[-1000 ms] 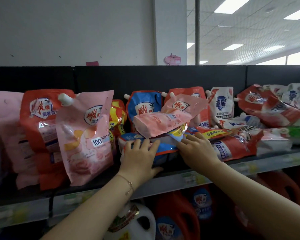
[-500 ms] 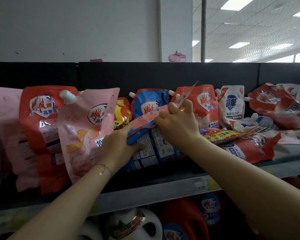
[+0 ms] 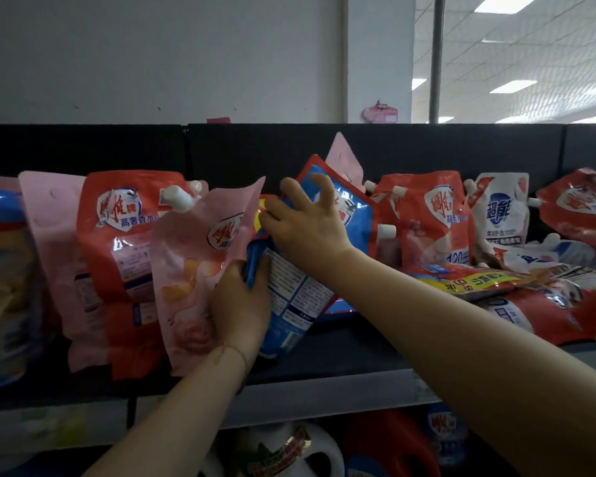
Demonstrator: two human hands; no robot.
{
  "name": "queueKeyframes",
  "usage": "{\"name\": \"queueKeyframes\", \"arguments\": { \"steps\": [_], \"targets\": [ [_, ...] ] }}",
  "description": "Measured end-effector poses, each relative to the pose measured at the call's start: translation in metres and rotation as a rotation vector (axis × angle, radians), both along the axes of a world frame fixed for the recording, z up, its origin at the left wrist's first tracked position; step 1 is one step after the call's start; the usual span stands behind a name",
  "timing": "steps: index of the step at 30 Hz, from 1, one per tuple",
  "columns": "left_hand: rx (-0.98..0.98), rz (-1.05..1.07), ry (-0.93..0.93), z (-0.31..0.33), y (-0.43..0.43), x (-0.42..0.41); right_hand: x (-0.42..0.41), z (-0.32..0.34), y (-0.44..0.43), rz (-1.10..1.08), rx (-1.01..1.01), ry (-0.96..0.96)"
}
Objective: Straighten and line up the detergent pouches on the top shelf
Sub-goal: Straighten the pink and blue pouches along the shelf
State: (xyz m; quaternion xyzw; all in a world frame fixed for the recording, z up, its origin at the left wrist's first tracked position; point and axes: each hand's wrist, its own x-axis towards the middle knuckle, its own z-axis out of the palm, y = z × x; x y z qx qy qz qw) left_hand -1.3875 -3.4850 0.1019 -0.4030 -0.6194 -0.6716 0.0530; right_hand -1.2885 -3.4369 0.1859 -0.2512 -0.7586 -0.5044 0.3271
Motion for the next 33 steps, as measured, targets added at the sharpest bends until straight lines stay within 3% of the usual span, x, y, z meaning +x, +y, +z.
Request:
{"name": "queueKeyframes", "arguments": {
  "steps": [3, 7, 8, 11, 15, 17, 21, 24, 29, 33],
  "targets": [
    [-0.036, 0.017, 0.153, -0.003, 0.001, -0.006, -0.011, 0.002, 0.000, 0.049, -0.097, -0.097],
    [-0.127, 0.434, 0.602, -0.020, -0.010, -0.002, -0.017, 0.007, 0.001, 0.088, -0.155, -0.103],
    [-0.140, 0.411, 0.606, -0.021, -0.012, -0.001, -0.018, 0.008, 0.002, 0.103, -0.154, -0.093],
    [-0.130, 0.131, 0.370, -0.015, -0.006, -0.009, -0.023, 0.009, 0.004, 0.176, -0.100, -0.052],
    [0.066, -0.163, 0.136, -0.017, -0.003, -0.001, -0.035, 0.009, 0.004, 0.350, 0.089, -0.009],
    [0.048, -0.244, 0.120, -0.021, -0.003, -0.002, -0.041, 0.007, 0.008, 0.396, 0.126, -0.020],
    [-0.181, -0.373, 0.205, -0.016, -0.007, -0.019, -0.059, -0.001, 0.014, 0.539, 0.142, -0.084],
    [-0.195, -0.295, 0.210, -0.018, -0.013, -0.020, -0.064, -0.003, 0.010, 0.551, 0.124, -0.134],
    [-0.003, 0.015, 0.234, -0.024, -0.014, -0.008, -0.054, -0.003, 0.006, 0.818, -0.169, -0.083],
    [0.051, 0.044, 0.248, -0.016, -0.010, 0.003, -0.025, 0.001, 0.003, 0.755, -0.260, -0.148]
  ]
}}
